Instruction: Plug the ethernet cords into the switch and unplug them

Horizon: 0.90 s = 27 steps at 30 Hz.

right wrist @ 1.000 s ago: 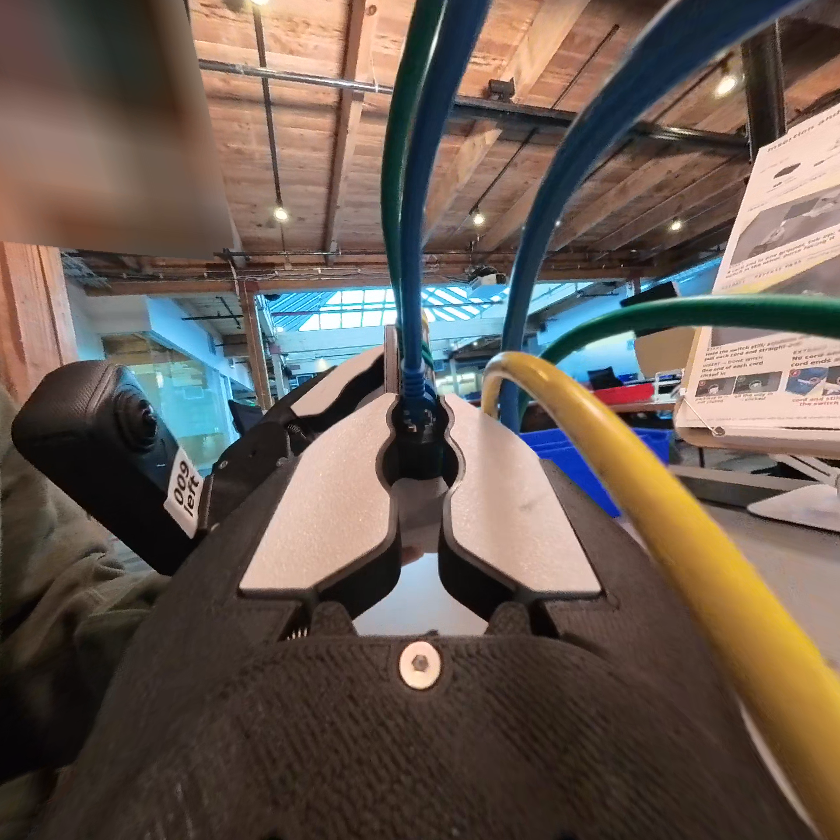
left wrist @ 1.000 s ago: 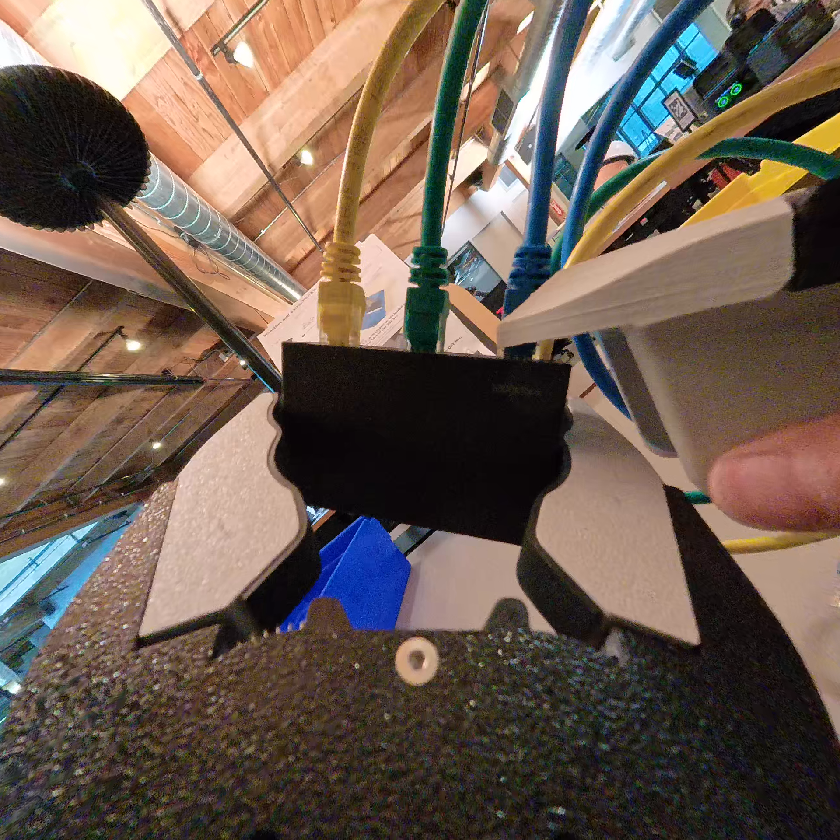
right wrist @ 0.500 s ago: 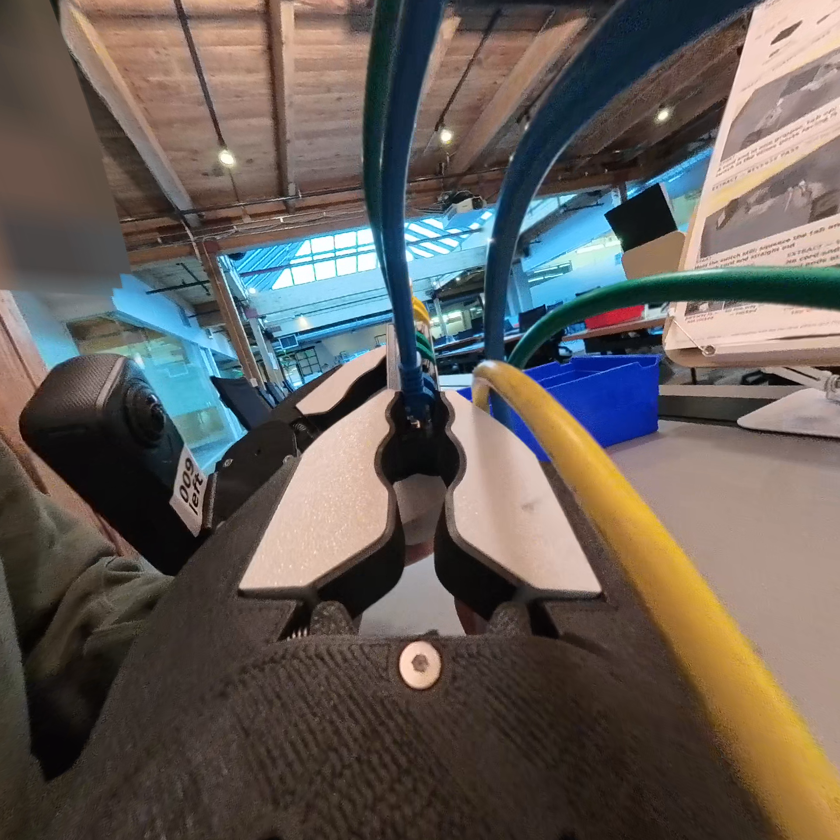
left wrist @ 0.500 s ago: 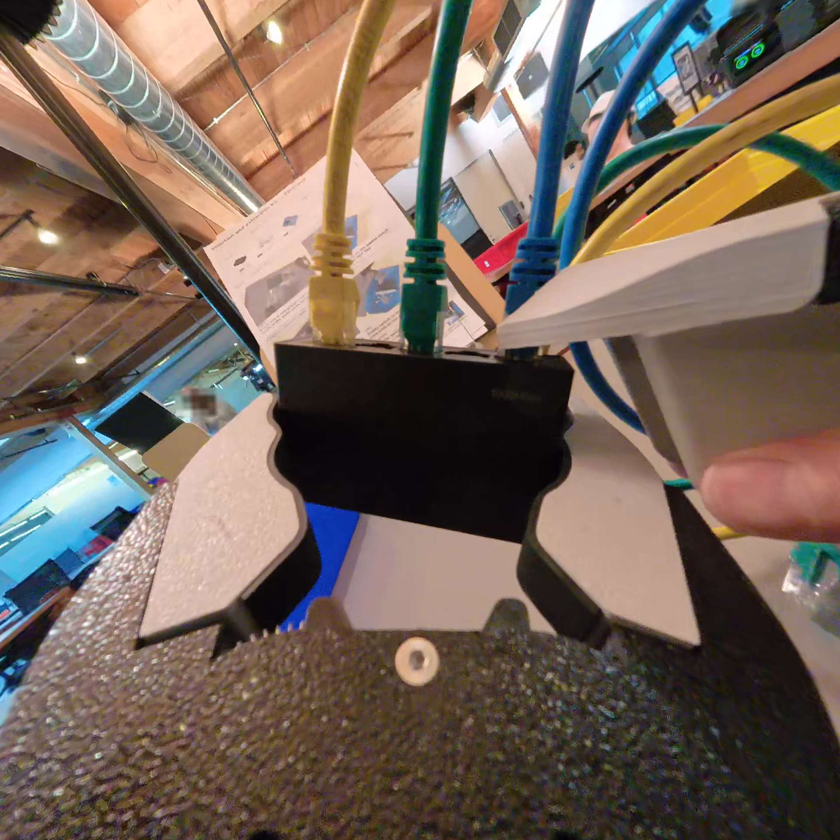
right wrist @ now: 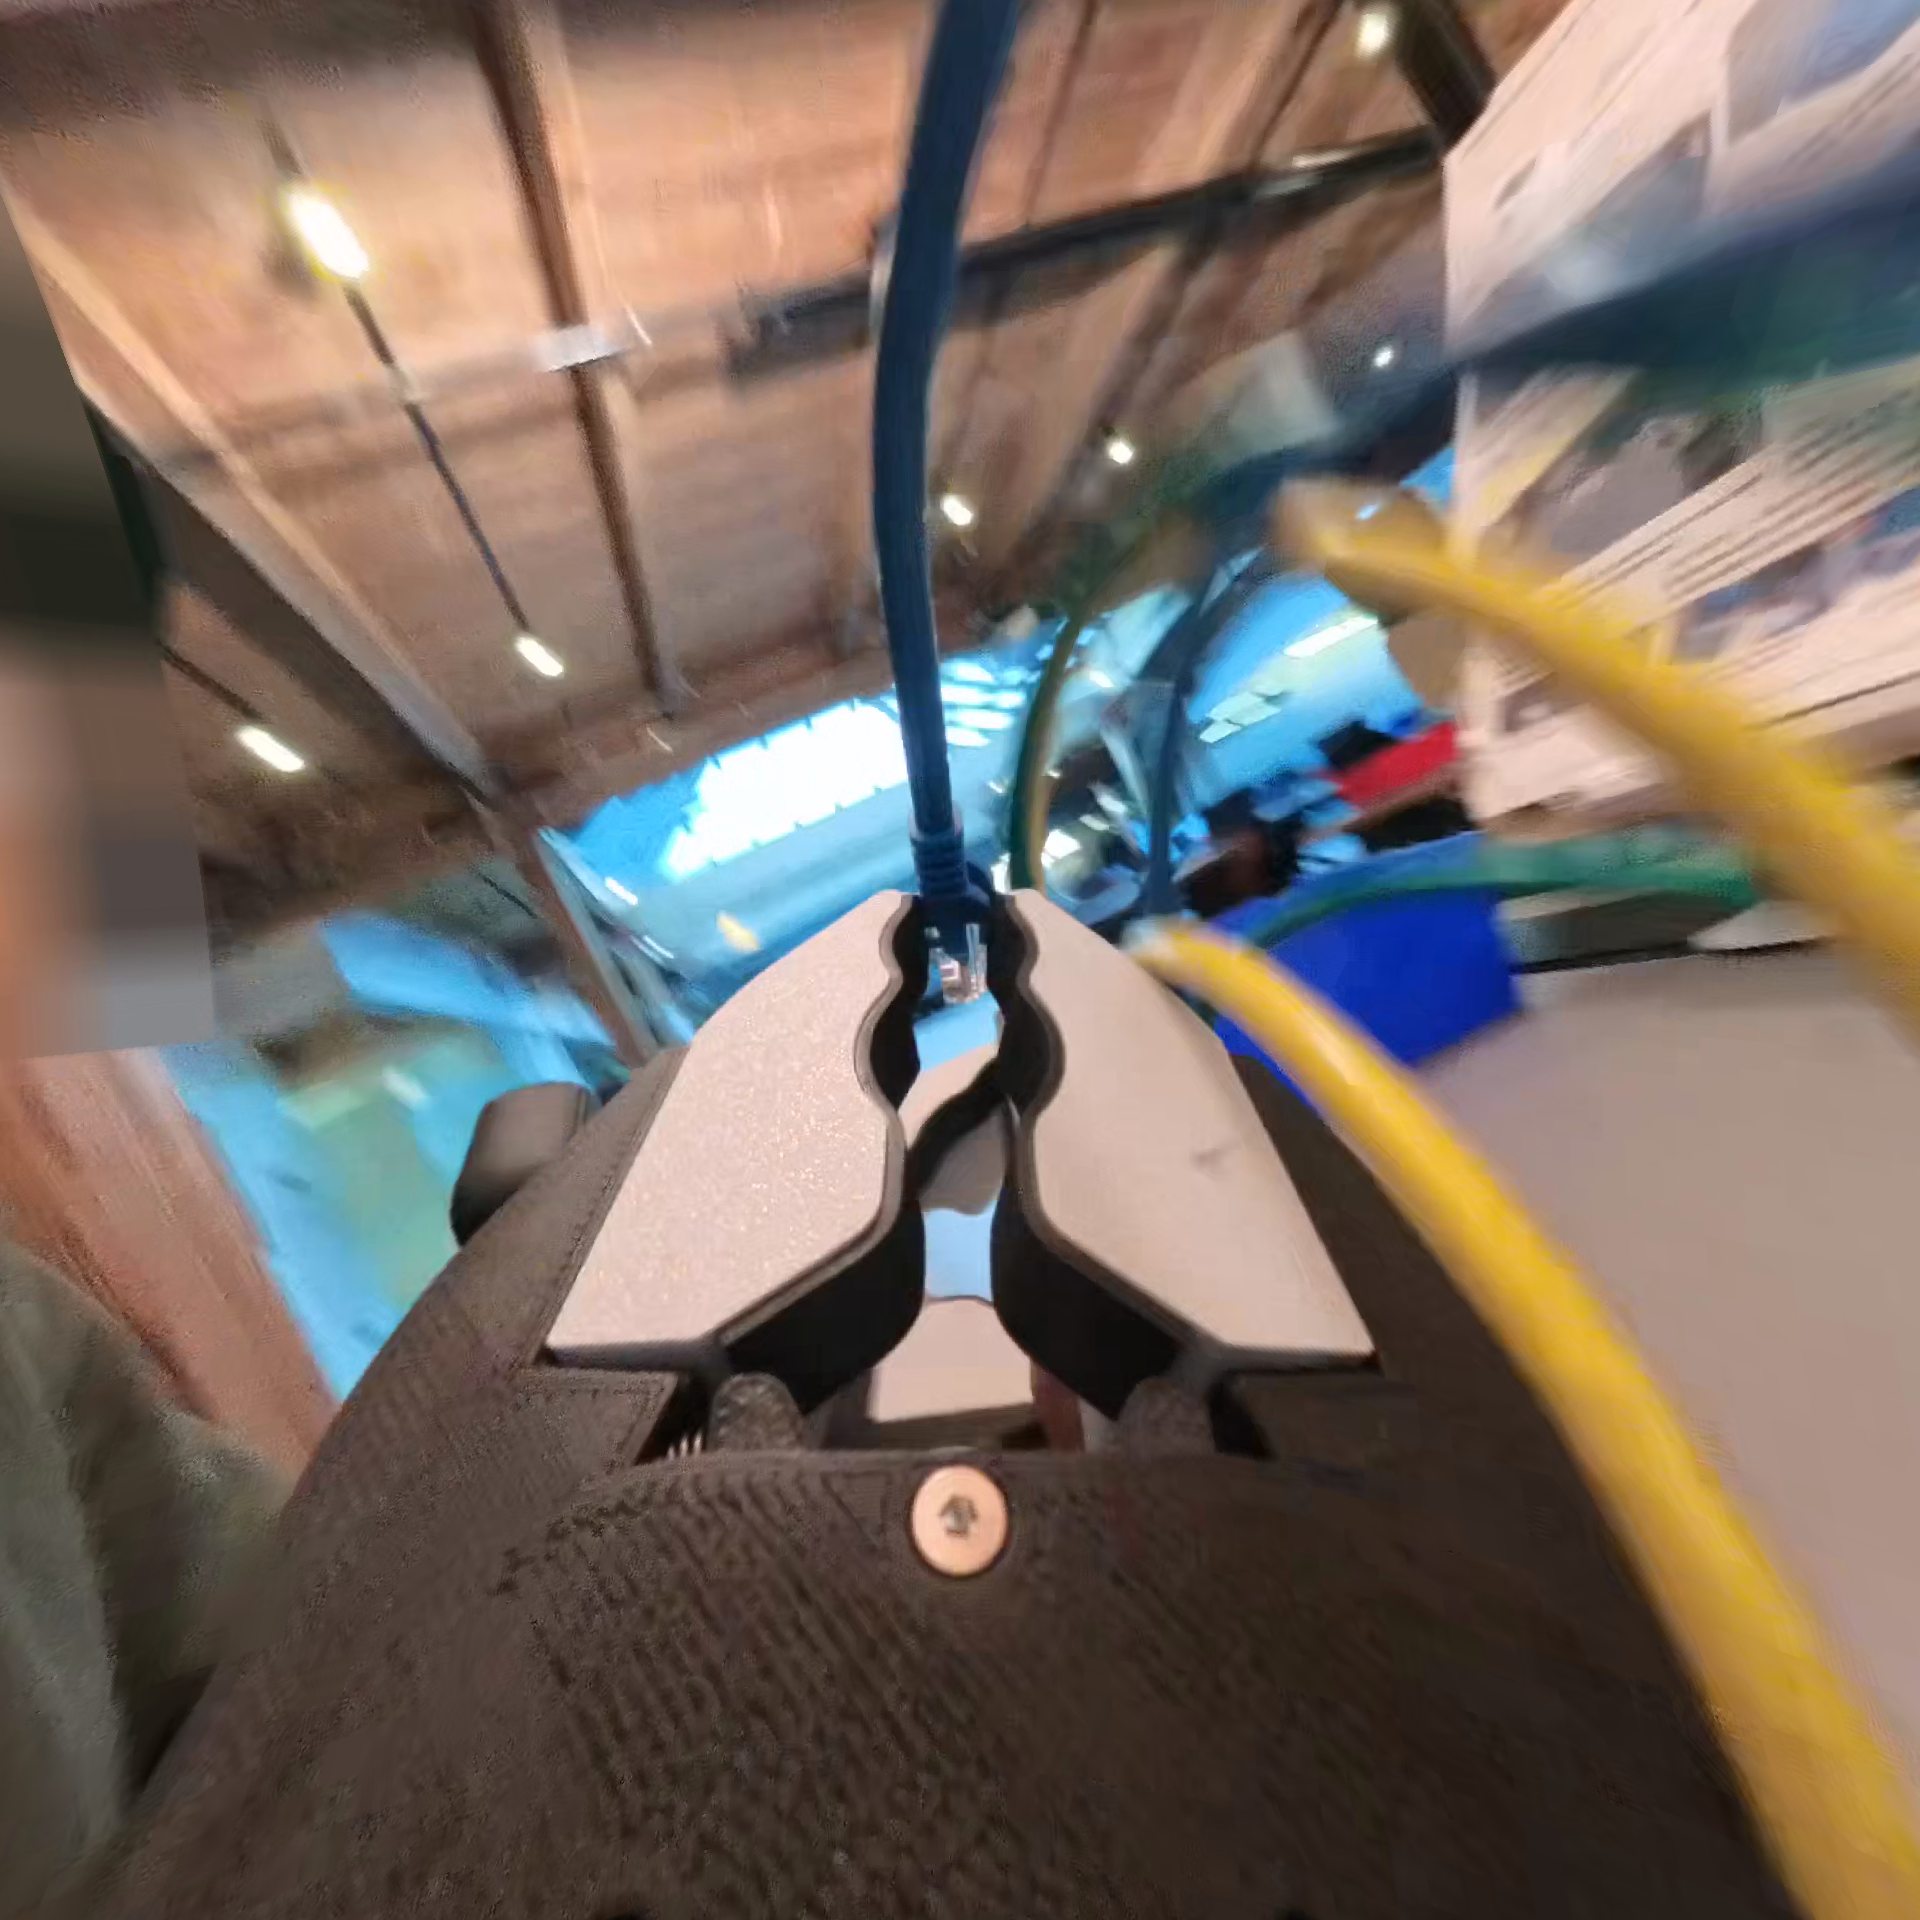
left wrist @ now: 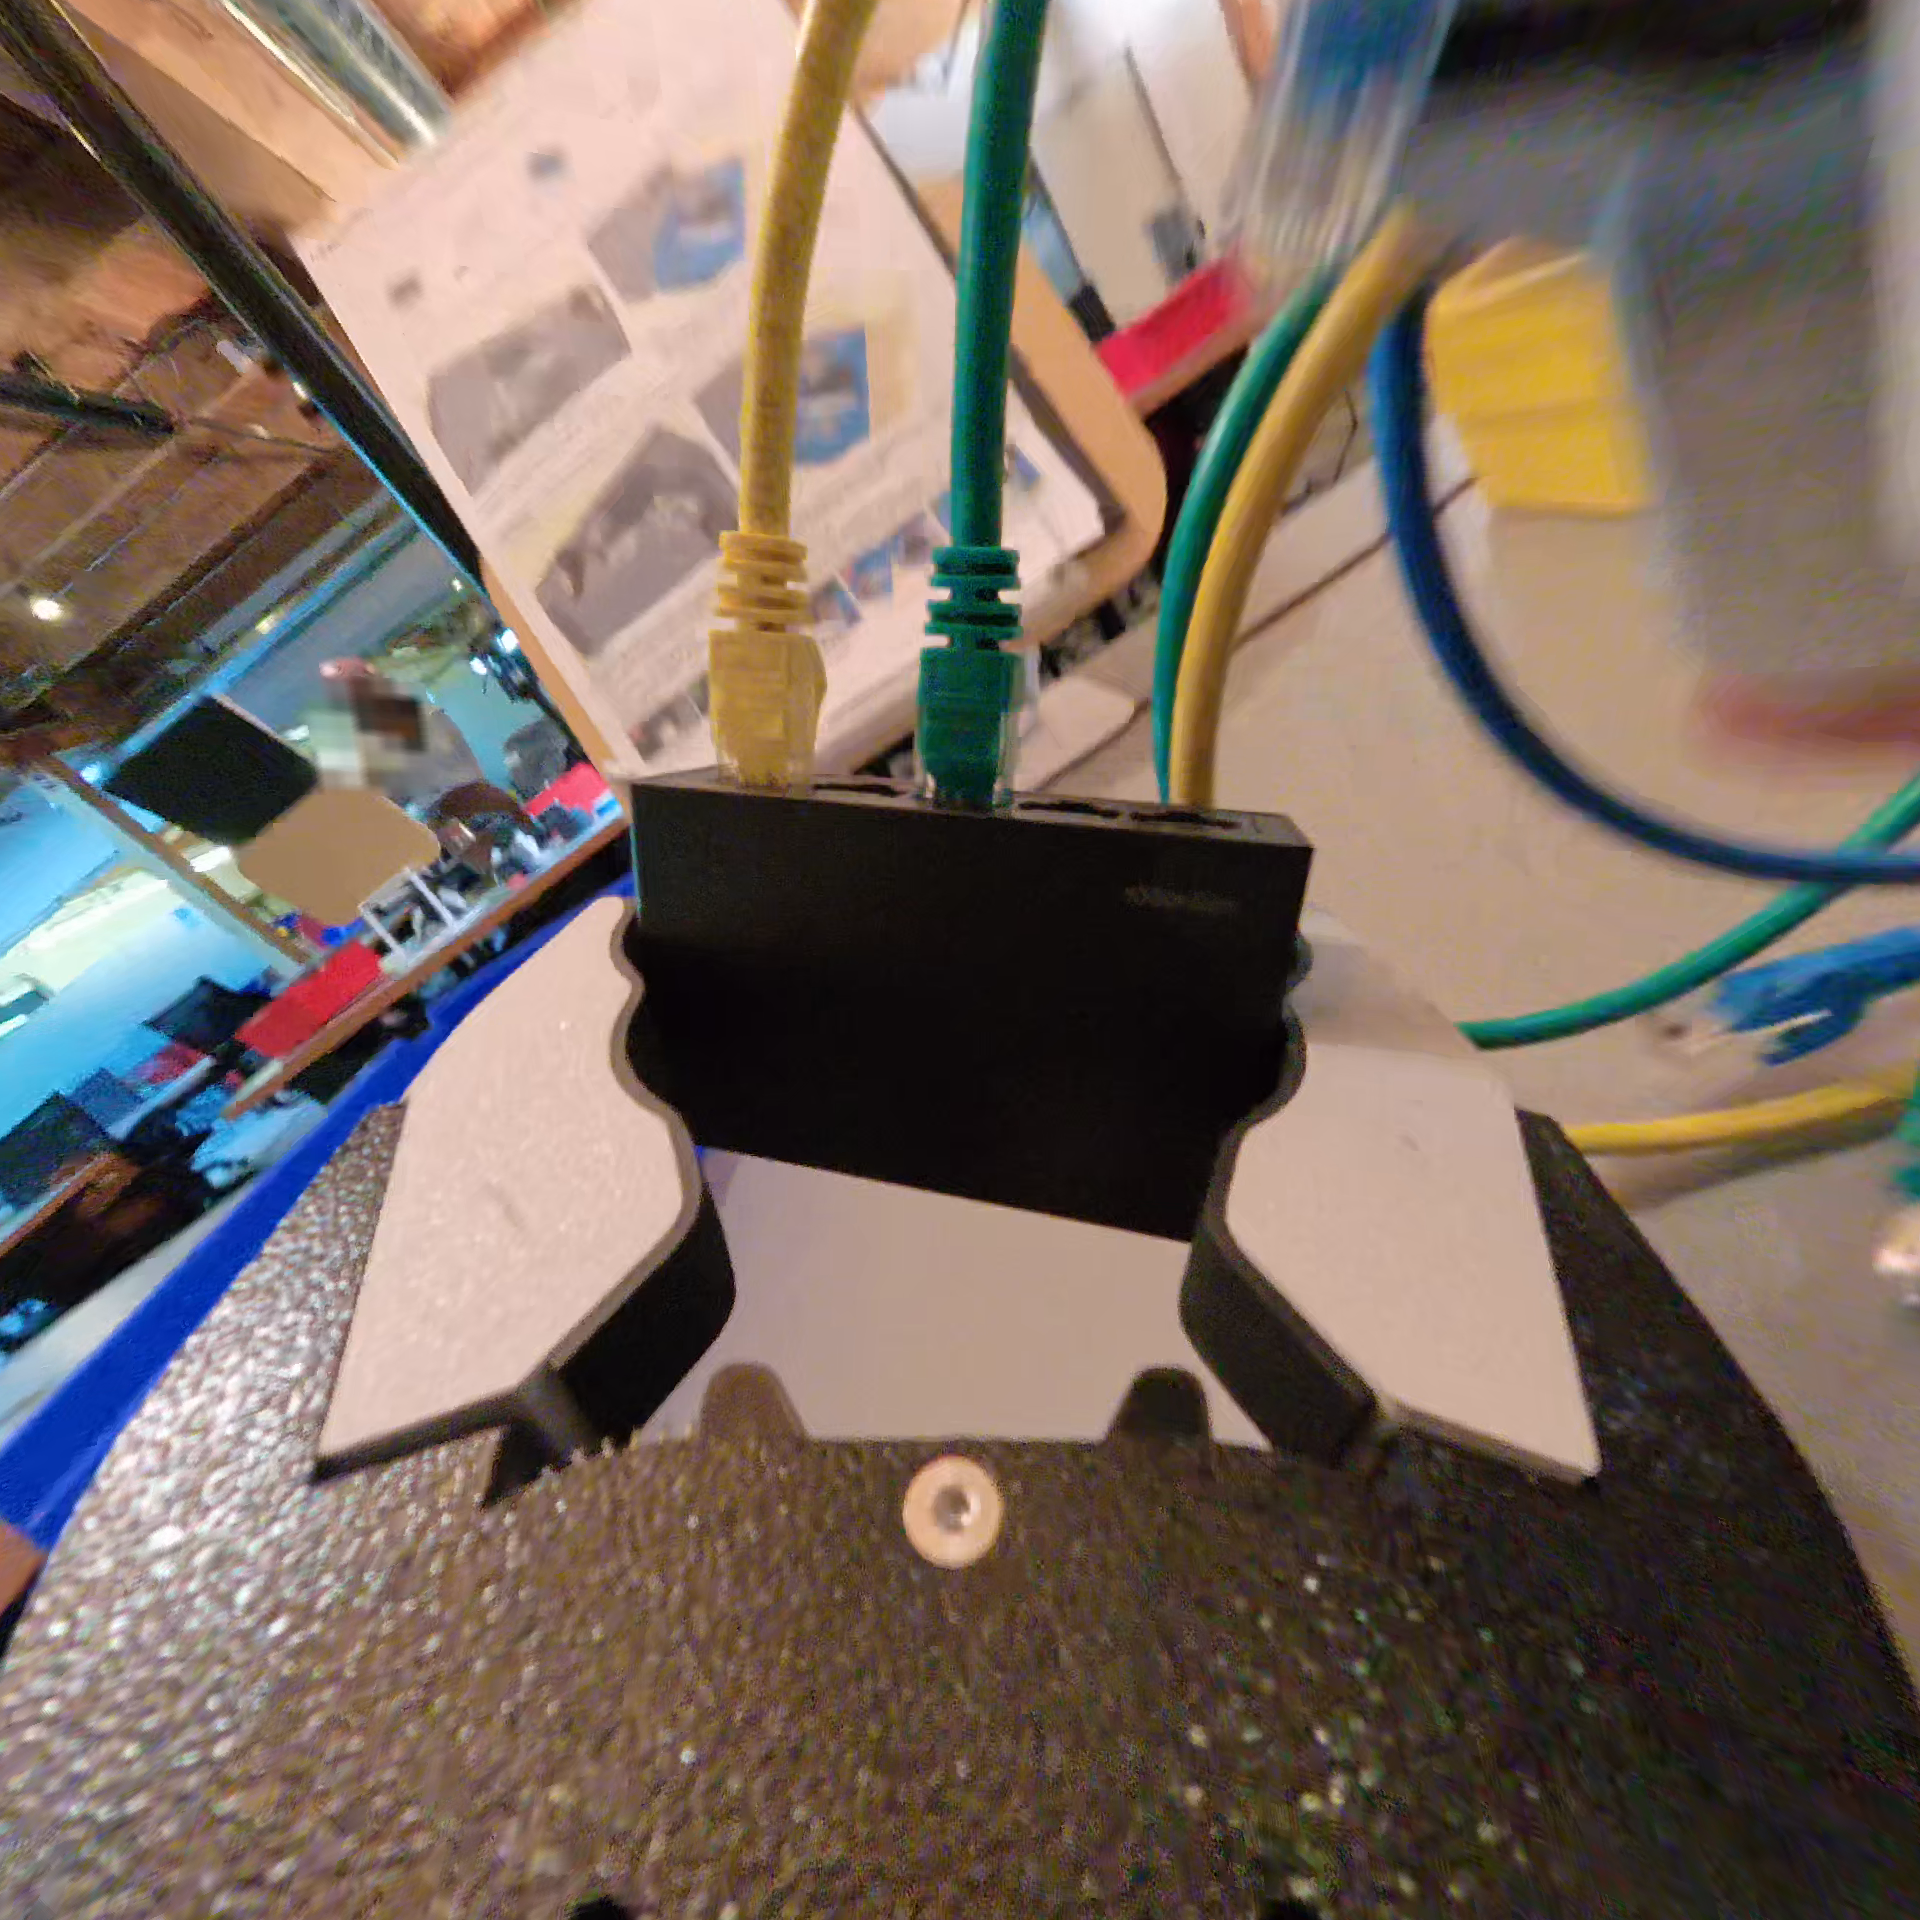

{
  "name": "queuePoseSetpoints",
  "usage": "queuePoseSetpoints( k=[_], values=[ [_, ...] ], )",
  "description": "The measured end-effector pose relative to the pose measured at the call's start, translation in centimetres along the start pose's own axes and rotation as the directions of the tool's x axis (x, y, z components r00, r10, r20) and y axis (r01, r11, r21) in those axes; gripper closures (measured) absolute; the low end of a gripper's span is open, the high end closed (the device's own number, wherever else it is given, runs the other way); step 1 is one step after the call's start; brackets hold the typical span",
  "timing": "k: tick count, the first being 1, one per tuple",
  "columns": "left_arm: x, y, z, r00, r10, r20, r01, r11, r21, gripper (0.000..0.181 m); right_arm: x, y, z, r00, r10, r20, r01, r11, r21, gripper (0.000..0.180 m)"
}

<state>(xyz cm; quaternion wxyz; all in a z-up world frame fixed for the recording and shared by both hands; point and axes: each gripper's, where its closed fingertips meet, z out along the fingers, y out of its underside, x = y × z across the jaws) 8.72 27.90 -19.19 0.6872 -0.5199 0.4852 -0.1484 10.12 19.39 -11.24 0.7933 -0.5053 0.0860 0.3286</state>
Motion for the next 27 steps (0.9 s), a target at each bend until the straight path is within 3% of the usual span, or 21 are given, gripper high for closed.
queuePoseSetpoints(
  k=[1, 2, 4, 7, 10, 14, 21, 27],
  values=[
    [-0.3, 0.2, 0.0, 0.996, -0.090, -0.019, 0.090, 0.996, -0.005, 0.070, 0.7, 1.2, 0.3, 0.994, -0.108, -0.033, 0.102, 0.986, -0.133, 0.166],
    [-0.7, -1.5, -0.5, 0.988, -0.155, -0.026, 0.156, 0.987, 0.037, 0.071, 1.1, 2.0, 0.5, 0.994, -0.101, -0.045, 0.092, 0.982, -0.166, 0.166],
    [-0.3, -4.1, -1.0, 0.996, -0.084, -0.024, 0.086, 0.993, 0.086, 0.072, 0.9, 2.6, 0.5, 0.997, -0.065, -0.045, 0.058, 0.988, -0.142, 0.166],
    [0.6, -1.4, -0.4, 0.993, -0.100, -0.068, 0.100, 0.995, -0.001, 0.071, 0.2, 2.9, 0.0, 0.995, -0.096, -0.036, 0.086, 0.972, -0.220, 0.166],
    [-1.7, 0.0, 0.3, 0.986, -0.163, -0.027, 0.162, 0.986, -0.044, 0.071, -1.6, 1.4, -1.1, 0.990, -0.142, 0.009, 0.139, 0.951, -0.275, 0.166],
    [-4.5, 0.6, 0.6, 0.979, -0.201, 0.024, 0.202, 0.978, -0.057, 0.071, -3.6, -2.2, -1.7, 0.971, -0.232, 0.060, 0.237, 0.899, -0.367, 0.166],
    [-8.2, 0.8, 0.3, 0.967, -0.236, 0.093, 0.241, 0.969, -0.045, 0.072, -5.3, -12.6, -0.9, 0.943, -0.314, 0.113, 0.331, 0.843, -0.424, 0.167],
    [-8.2, 0.3, 0.2, 0.970, -0.234, 0.073, 0.237, 0.971, -0.035, 0.072, -0.8, -20.7, -2.2, 0.980, -0.186, 0.076, 0.201, 0.909, -0.366, 0.167]
  ],
)
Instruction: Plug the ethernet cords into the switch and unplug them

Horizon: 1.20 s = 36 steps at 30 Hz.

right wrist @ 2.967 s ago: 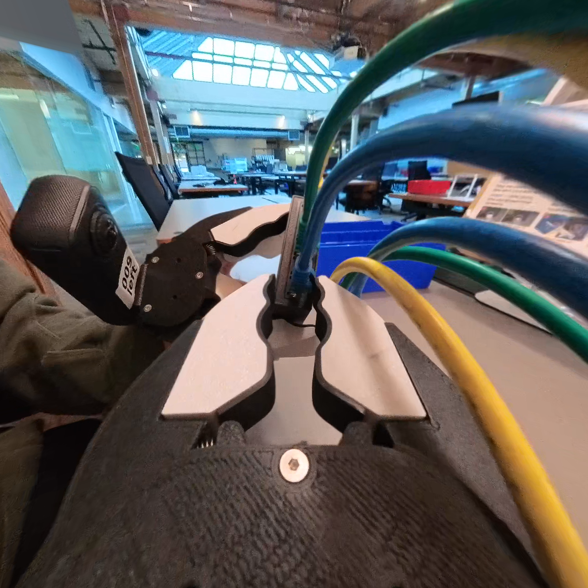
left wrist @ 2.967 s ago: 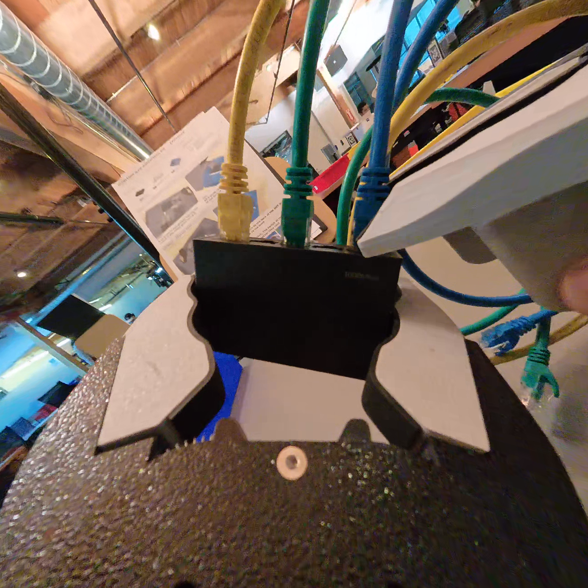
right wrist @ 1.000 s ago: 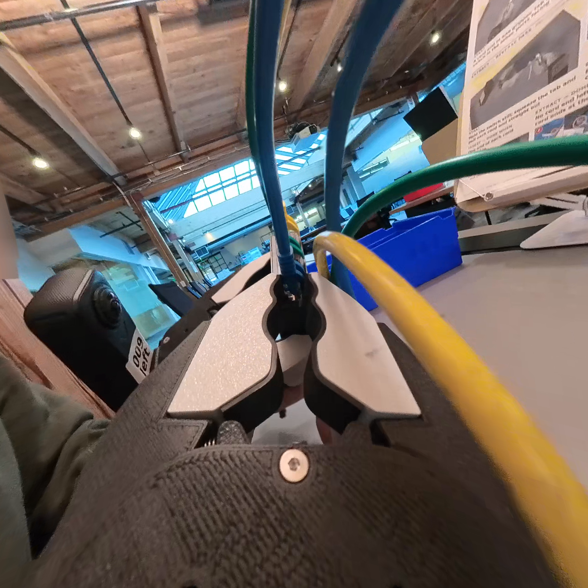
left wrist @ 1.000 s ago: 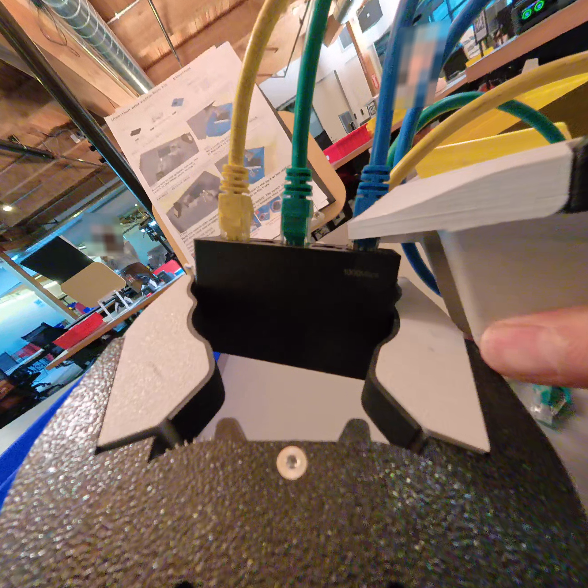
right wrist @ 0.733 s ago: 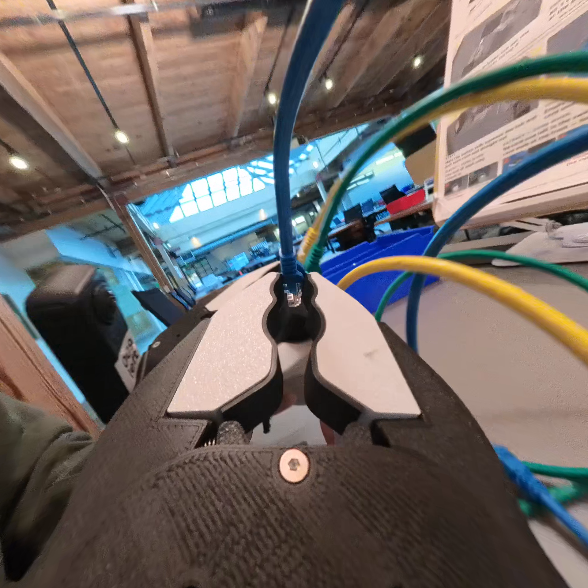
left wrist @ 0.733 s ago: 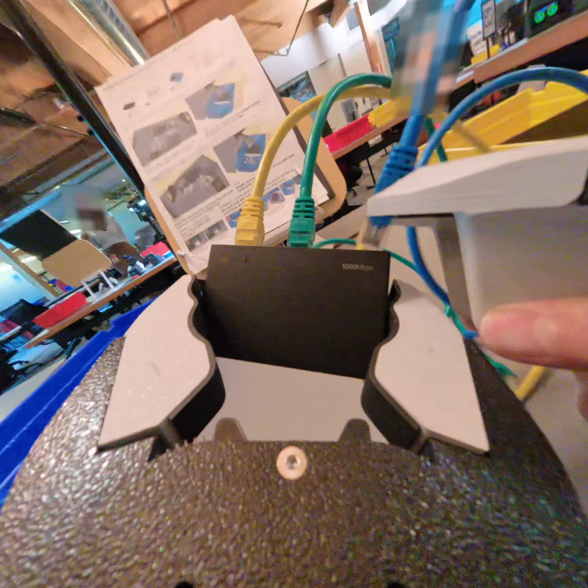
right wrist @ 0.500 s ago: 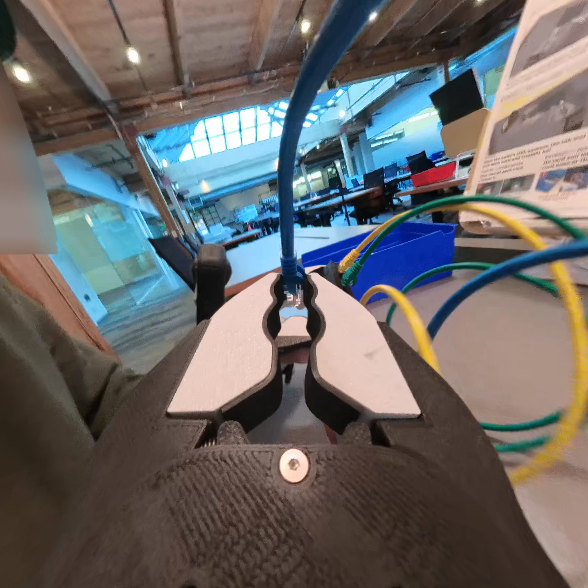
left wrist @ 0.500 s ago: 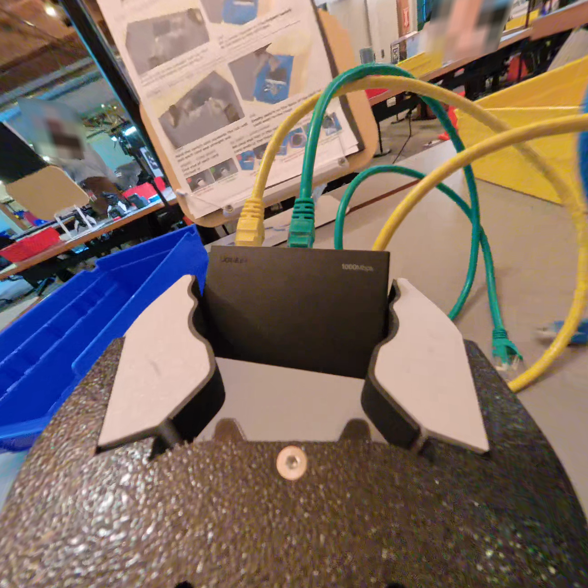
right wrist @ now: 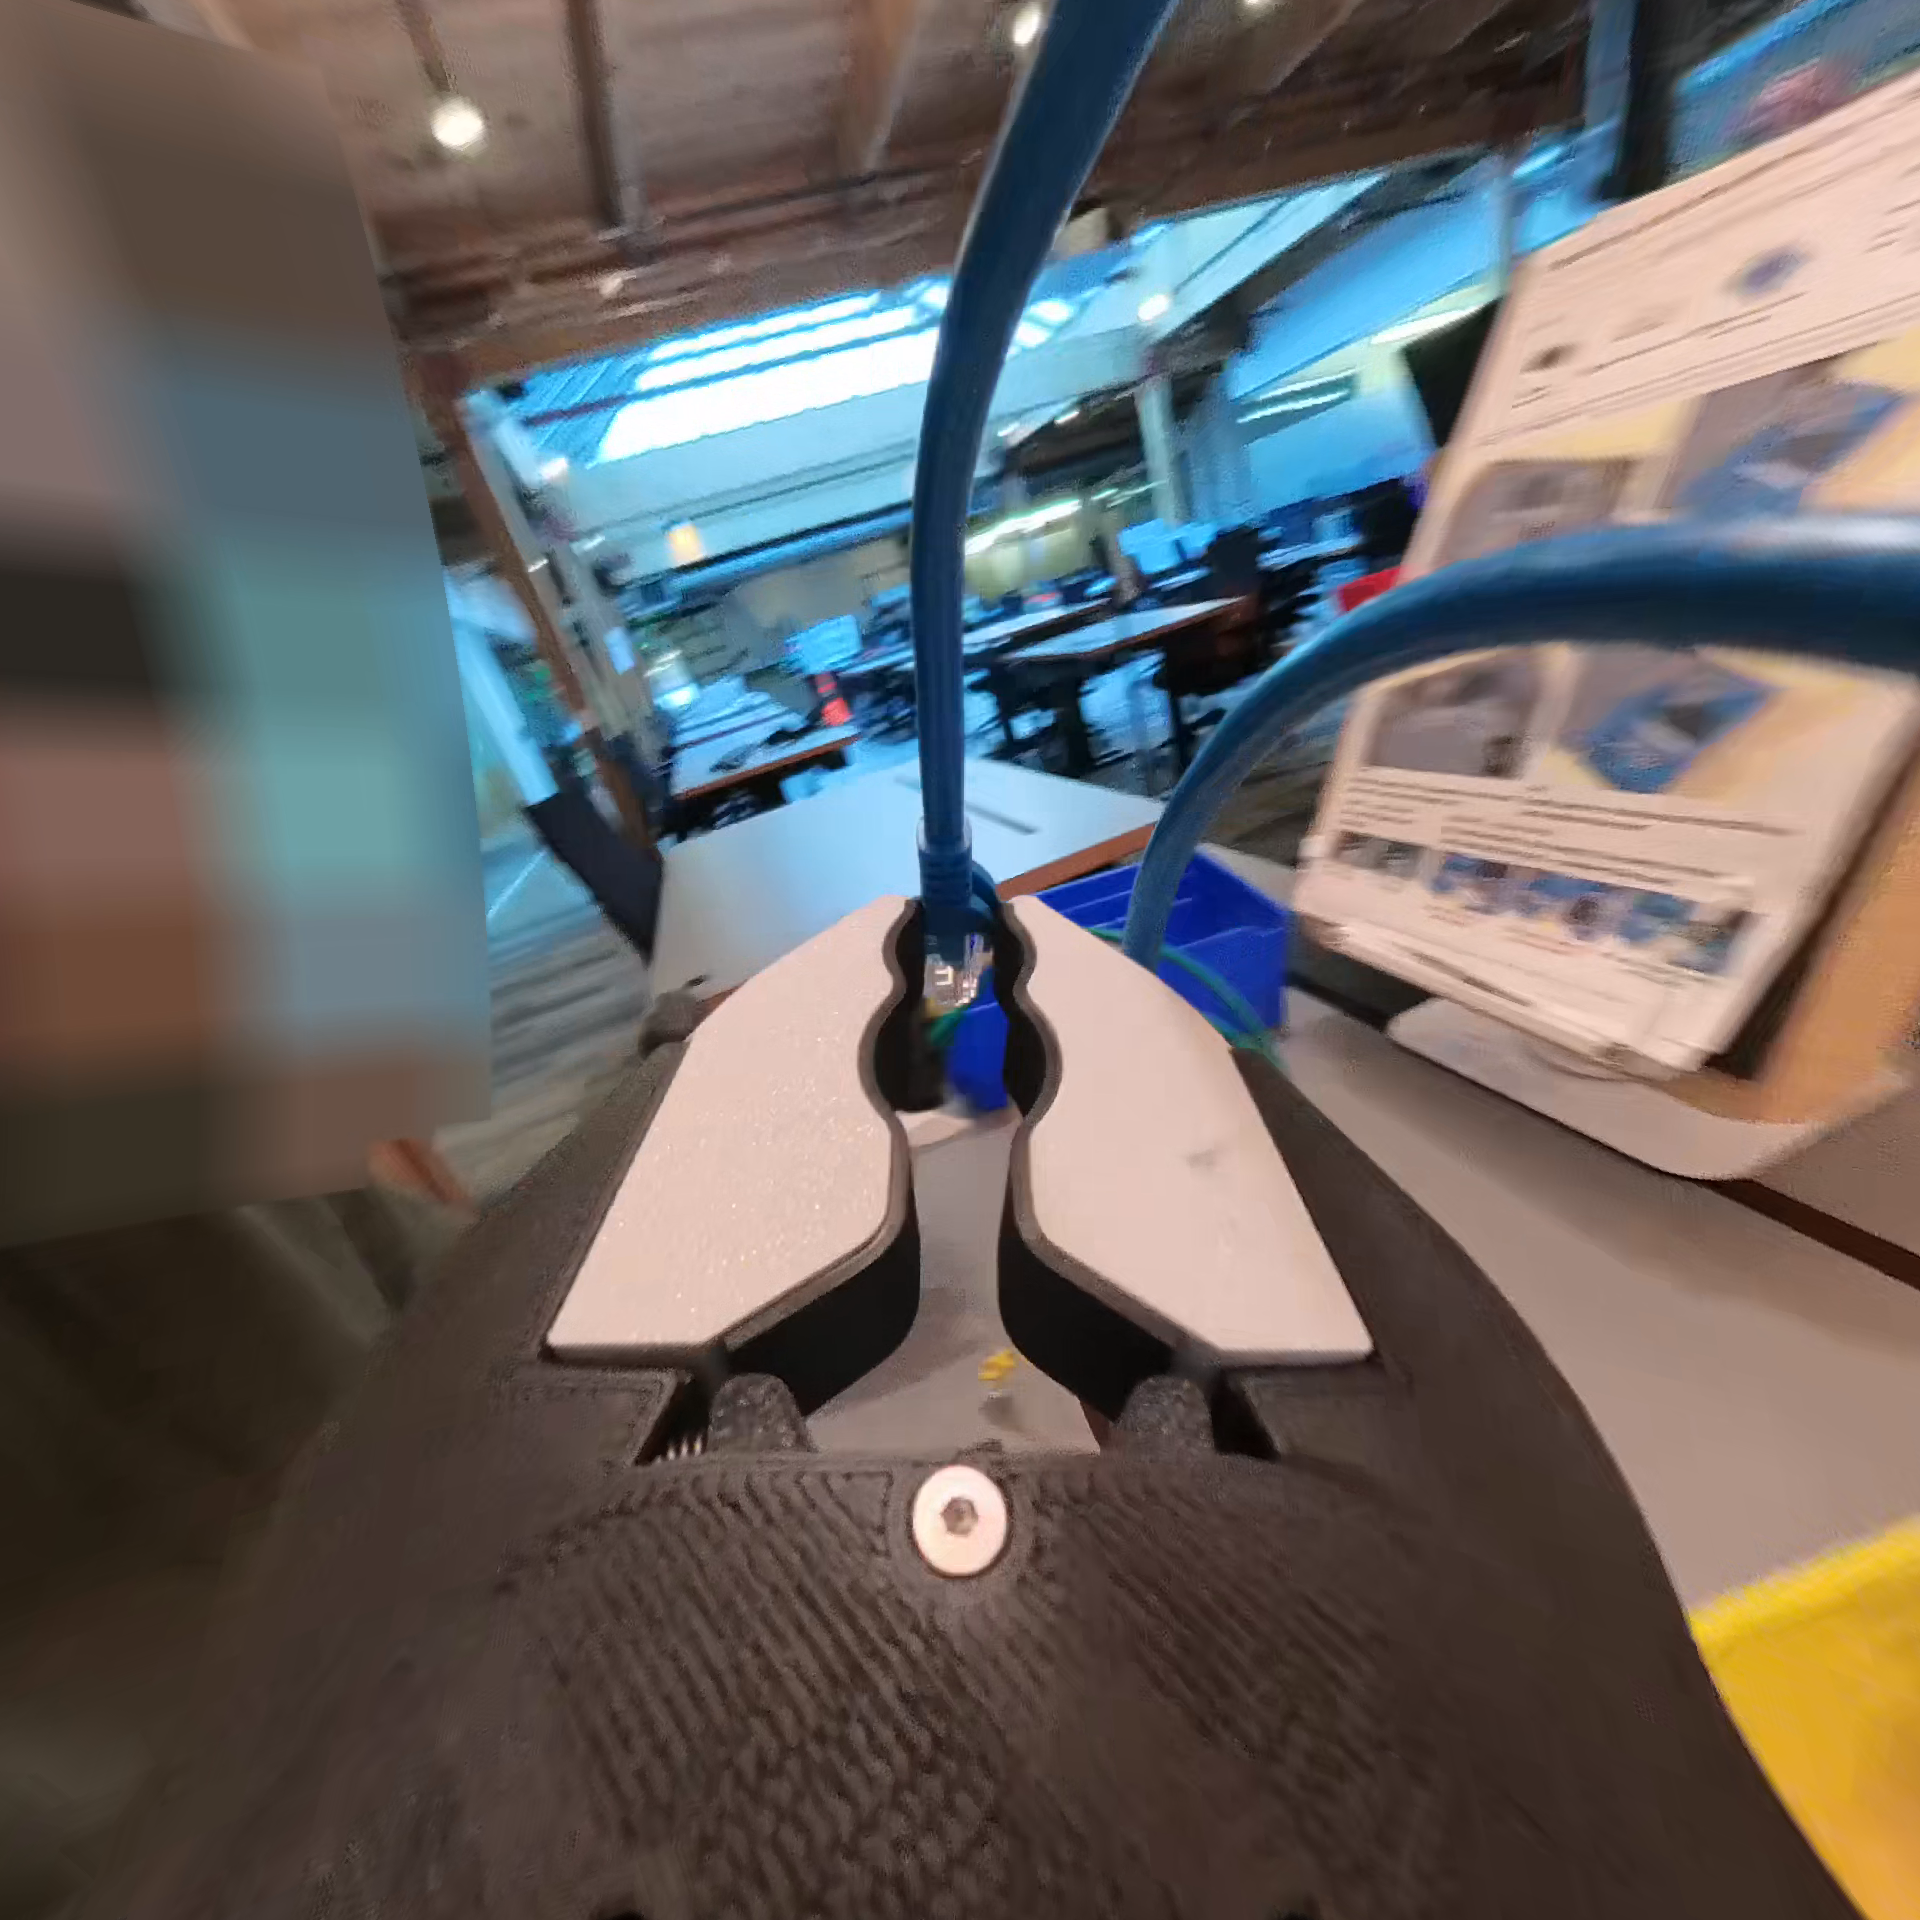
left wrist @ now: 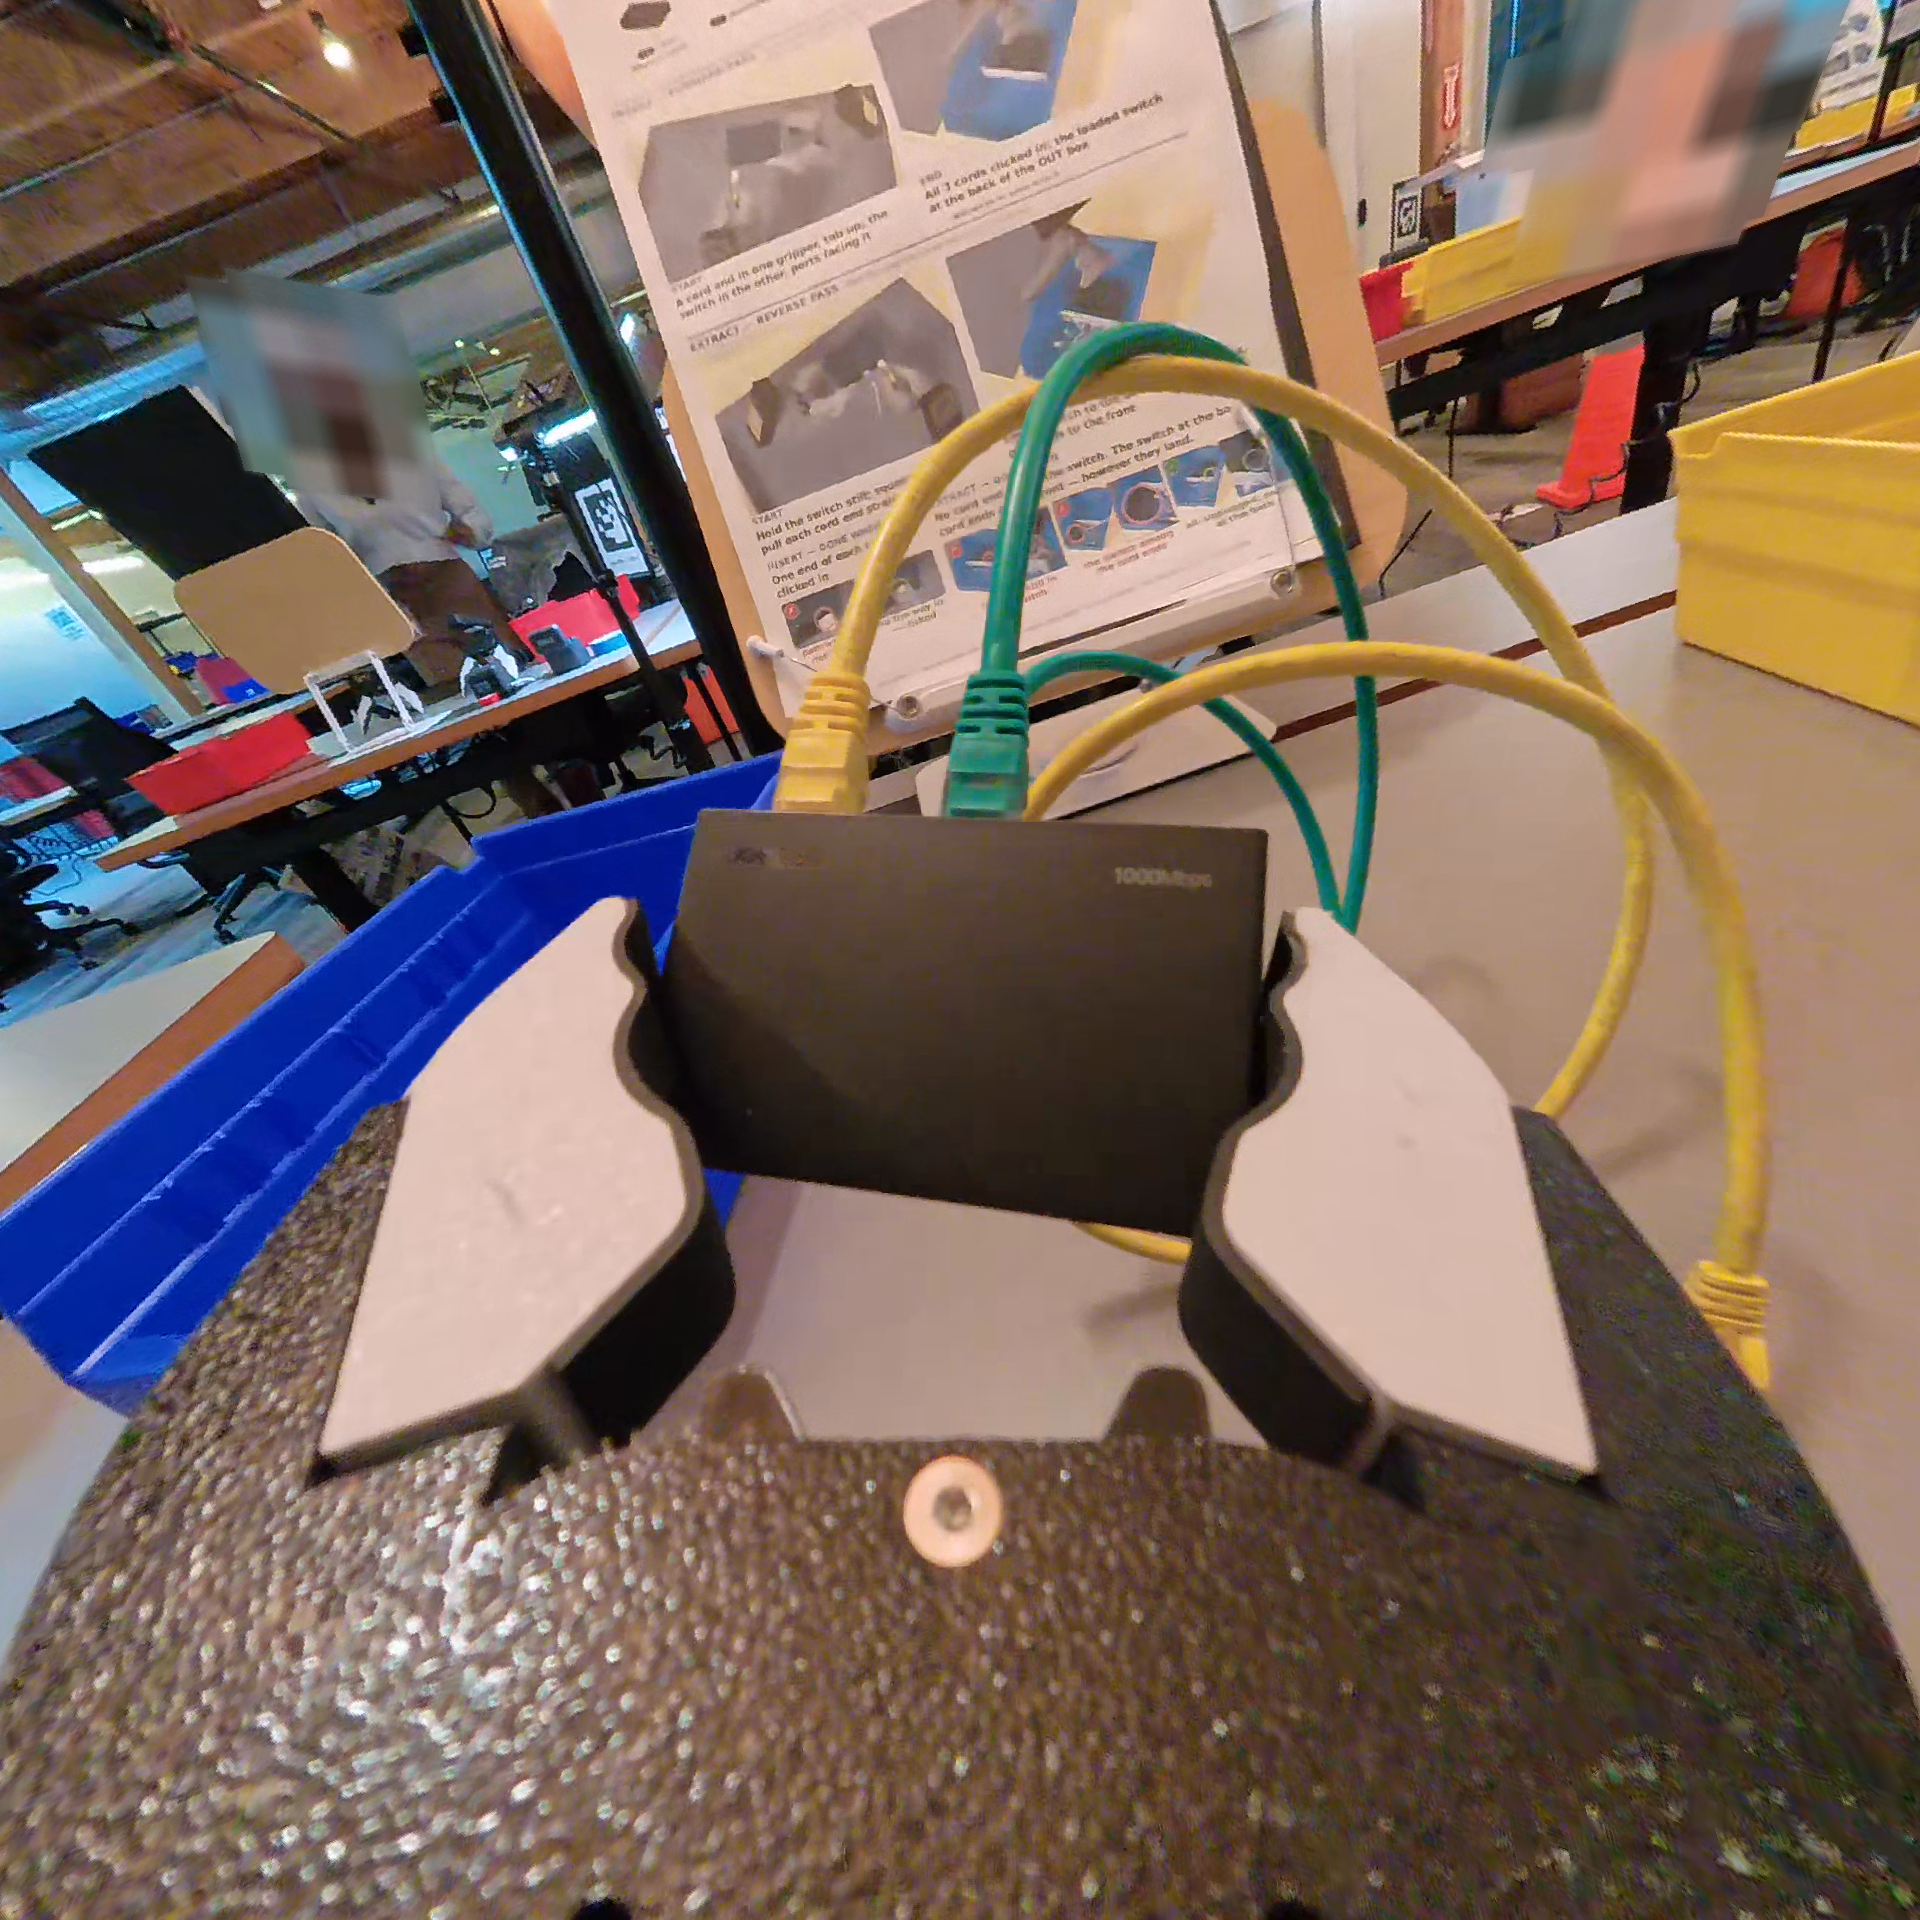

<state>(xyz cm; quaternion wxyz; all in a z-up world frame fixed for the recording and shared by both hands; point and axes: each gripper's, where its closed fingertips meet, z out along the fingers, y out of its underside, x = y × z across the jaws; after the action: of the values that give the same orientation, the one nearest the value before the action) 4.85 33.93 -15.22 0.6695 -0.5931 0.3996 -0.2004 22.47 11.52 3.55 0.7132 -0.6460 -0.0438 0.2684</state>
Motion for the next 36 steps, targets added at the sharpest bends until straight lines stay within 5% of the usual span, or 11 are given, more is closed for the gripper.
queuePoseSetpoints(
  k=[9, 14, 21, 25, 27, 31, 34, 36],
  values=[
    [0.9, -0.6, -0.3, 0.999, 0.004, -0.039, -0.003, 1.000, 0.020, 0.072, 14.2, 7.5, -5.4, 0.947, 0.311, -0.081, -0.316, 0.948, -0.047, 0.166],
    [1.3, -0.5, -0.3, 0.999, 0.008, -0.053, -0.007, 1.000, 0.022, 0.072, 19.1, 12.0, -6.6, 0.877, 0.375, -0.299, -0.413, 0.908, -0.073, 0.166],
    [1.4, 0.3, 0.1, 0.997, -0.017, -0.075, 0.018, 1.000, 0.008, 0.074, 22.1, 15.3, -10.7, 0.742, 0.078, -0.665, -0.239, 0.959, -0.155, 0.167],
    [1.6, 0.6, 0.2, 0.997, -0.014, -0.082, 0.013, 1.000, -0.001, 0.074, 22.3, 21.2, -11.5, 0.718, -0.106, -0.688, -0.332, 0.817, -0.472, 0.165],
    [1.7, 0.6, 0.2, 0.996, -0.012, -0.084, 0.011, 1.000, -0.003, 0.074, 22.4, 20.8, -11.1, 0.723, -0.170, -0.670, -0.279, 0.815, -0.508, 0.162],
    [1.5, 0.4, 0.0, 0.996, -0.011, -0.089, 0.011, 1.000, 0.000, 0.074, 21.2, 19.5, -10.6, 0.729, -0.136, -0.671, -0.299, 0.818, -0.491, 0.111],
    [1.7, 0.3, 0.0, 0.994, -0.017, -0.109, 0.017, 1.000, 0.001, 0.074, 18.7, 17.9, -10.7, 0.725, -0.166, -0.669, -0.280, 0.816, -0.506, 0.089],
    [2.2, 0.3, 0.1, 0.991, -0.018, -0.132, 0.018, 1.000, 0.003, 0.074, 15.1, 15.7, -8.5, 0.739, -0.221, -0.637, -0.137, 0.876, -0.463, 0.094]
  ],
)
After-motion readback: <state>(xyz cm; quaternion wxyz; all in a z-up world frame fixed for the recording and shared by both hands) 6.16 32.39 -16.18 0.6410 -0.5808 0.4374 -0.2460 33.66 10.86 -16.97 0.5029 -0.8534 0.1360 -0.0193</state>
